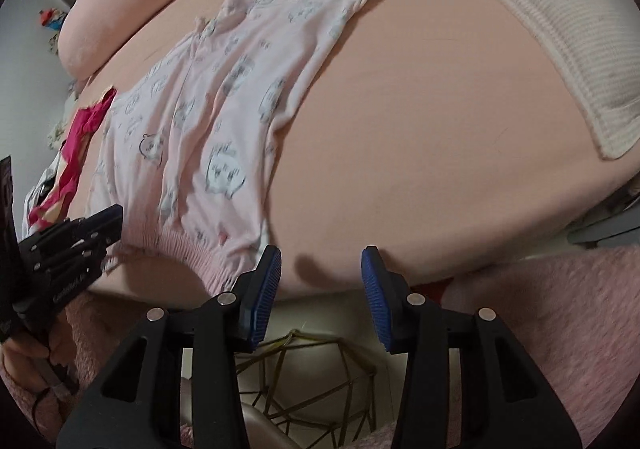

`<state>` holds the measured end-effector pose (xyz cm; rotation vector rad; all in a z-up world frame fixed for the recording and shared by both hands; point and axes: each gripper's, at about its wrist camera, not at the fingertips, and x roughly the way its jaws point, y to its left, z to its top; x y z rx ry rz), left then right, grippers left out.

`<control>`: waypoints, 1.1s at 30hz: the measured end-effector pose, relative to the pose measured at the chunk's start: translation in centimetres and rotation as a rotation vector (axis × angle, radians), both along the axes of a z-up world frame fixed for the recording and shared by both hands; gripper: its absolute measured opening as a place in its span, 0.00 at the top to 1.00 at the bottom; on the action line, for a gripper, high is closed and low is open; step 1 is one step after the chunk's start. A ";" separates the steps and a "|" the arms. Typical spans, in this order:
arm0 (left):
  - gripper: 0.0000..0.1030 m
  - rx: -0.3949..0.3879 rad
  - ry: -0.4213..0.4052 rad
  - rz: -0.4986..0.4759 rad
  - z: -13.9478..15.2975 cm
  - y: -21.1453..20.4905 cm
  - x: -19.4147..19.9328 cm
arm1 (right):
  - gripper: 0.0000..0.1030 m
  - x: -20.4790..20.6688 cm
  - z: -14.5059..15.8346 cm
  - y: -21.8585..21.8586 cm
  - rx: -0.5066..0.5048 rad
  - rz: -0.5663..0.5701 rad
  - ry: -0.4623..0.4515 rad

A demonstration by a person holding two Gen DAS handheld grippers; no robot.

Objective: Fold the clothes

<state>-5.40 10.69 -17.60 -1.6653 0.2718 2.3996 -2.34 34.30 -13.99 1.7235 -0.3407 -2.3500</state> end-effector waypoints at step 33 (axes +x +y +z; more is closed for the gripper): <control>0.90 0.035 -0.016 0.354 0.3 -14.3 6.7 | 0.53 1.5 0.8 -6.5 0.132 0.179 0.089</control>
